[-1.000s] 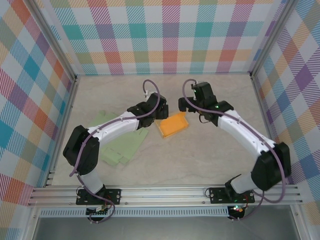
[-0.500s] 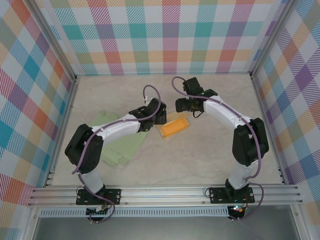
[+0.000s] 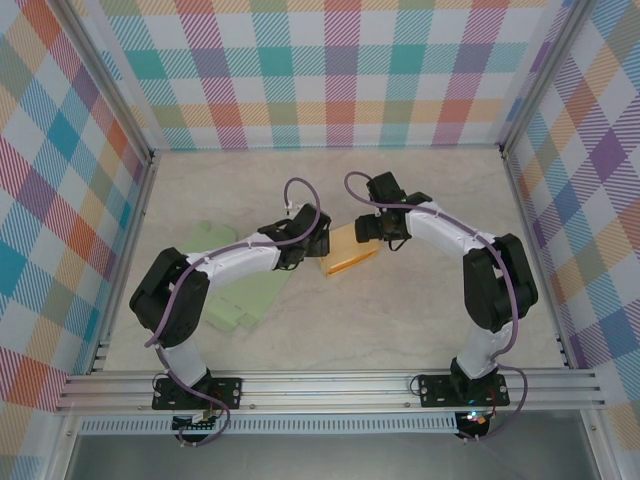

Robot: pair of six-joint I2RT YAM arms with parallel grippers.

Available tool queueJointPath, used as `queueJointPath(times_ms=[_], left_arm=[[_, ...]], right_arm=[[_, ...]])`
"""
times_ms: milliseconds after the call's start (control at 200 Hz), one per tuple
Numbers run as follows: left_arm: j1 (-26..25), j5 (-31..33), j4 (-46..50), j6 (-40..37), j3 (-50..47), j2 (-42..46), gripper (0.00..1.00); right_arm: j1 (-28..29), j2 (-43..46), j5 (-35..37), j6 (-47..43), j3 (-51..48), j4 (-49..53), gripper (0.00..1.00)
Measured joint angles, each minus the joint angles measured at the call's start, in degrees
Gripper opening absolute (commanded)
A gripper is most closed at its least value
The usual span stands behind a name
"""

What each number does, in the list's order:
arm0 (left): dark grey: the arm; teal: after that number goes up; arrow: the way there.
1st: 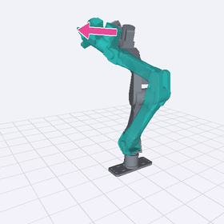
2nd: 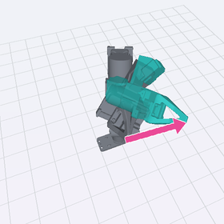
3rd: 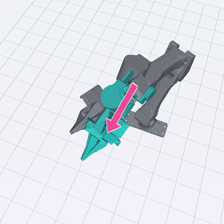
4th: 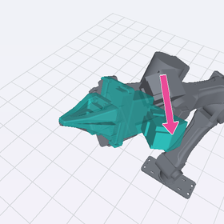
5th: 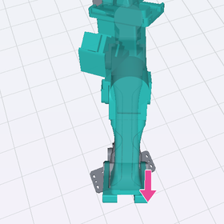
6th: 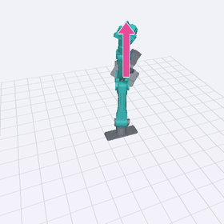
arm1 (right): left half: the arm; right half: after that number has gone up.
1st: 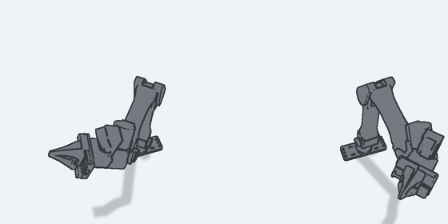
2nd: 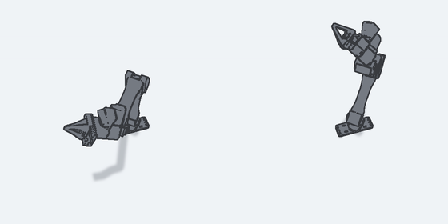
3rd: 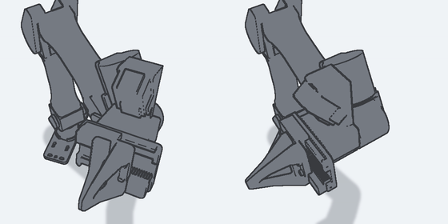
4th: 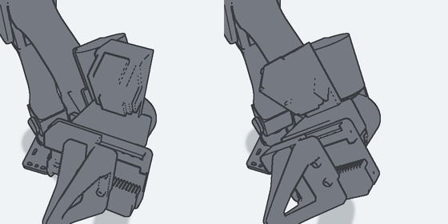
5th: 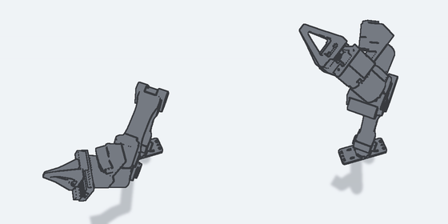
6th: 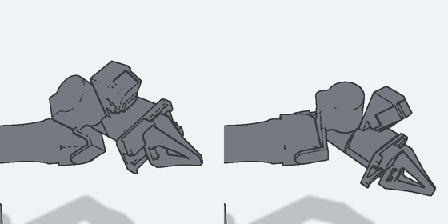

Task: Fold the paper box

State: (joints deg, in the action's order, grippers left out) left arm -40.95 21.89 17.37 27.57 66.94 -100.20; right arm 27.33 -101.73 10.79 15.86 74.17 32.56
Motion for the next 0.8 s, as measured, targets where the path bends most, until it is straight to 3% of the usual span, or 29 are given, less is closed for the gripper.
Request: queueJointPath(times_ms=[800], left_arm=[[-0.22,-2.40,-2.73,2.34,-4.70,0.07,0.82]], right_arm=[[0.00,0.09,-3.32,2.51,-5.42,-3.43,0.83]])
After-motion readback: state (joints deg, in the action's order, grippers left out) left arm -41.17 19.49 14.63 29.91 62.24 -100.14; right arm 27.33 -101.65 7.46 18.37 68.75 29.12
